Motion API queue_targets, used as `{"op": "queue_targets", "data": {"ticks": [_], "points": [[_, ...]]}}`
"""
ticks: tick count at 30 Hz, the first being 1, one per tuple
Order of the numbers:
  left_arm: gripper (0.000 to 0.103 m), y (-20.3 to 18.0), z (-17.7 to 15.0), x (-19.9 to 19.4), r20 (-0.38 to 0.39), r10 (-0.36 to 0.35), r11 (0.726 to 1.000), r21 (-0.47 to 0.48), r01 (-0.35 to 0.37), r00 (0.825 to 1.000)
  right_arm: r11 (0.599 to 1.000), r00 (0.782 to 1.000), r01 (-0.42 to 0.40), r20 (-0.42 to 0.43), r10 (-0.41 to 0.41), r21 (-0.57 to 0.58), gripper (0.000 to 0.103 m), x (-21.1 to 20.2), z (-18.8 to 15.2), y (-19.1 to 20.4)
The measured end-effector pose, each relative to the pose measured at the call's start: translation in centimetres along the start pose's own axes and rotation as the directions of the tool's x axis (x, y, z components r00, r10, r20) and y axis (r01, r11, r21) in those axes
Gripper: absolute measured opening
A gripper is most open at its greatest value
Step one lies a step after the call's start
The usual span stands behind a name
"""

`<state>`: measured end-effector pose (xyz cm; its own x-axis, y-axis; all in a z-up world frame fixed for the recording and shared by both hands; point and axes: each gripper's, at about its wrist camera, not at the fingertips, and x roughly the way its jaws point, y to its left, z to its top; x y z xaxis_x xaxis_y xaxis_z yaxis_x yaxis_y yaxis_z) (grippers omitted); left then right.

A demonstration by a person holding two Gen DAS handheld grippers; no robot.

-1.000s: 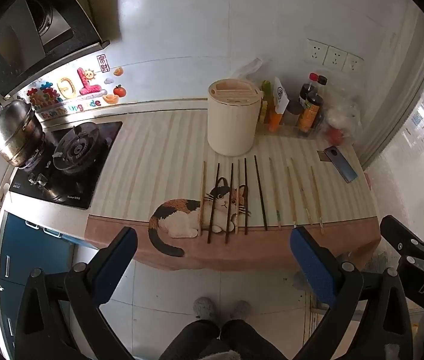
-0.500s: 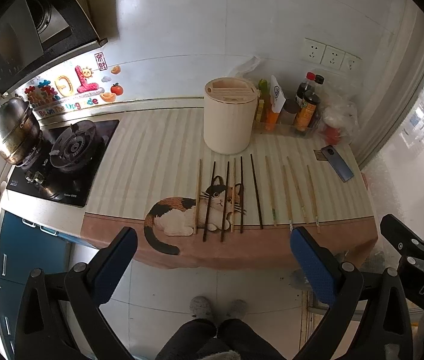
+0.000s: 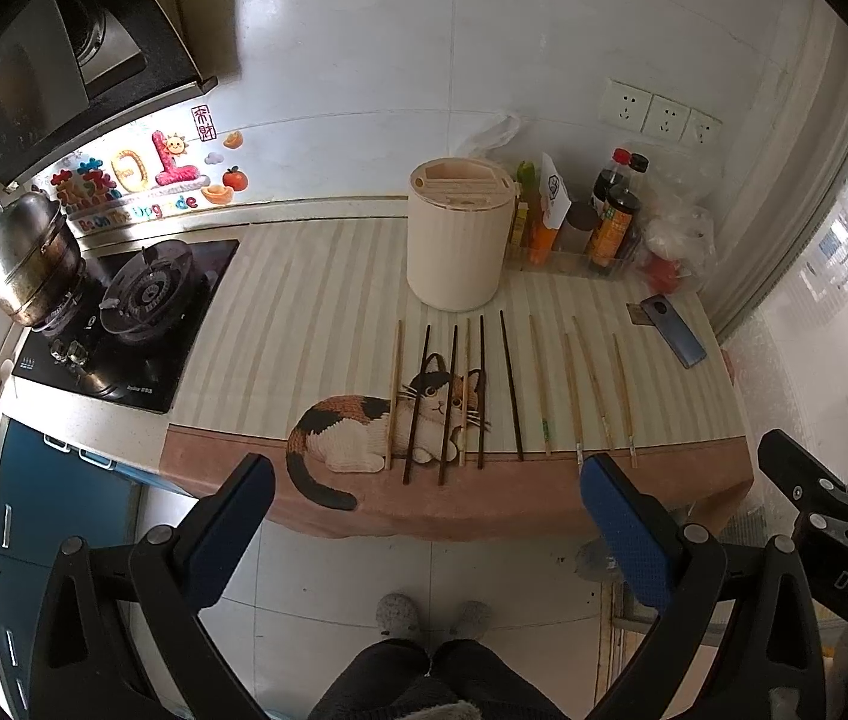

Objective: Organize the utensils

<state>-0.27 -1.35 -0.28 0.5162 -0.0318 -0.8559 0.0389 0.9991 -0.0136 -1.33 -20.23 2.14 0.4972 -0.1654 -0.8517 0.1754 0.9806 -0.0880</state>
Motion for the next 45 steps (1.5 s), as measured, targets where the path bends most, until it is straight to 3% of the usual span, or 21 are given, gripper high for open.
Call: {"op": "queue_targets", "data": {"ticks": [45], "points": [[0.103, 0.17, 0.24, -0.39, 0.007, 0.003, 1.0, -0.001, -0.003, 1.0, 1.0, 1.0, -0.004, 0.002, 0.004, -0.008, 0.103, 0.31, 0.49, -0.5]]}}
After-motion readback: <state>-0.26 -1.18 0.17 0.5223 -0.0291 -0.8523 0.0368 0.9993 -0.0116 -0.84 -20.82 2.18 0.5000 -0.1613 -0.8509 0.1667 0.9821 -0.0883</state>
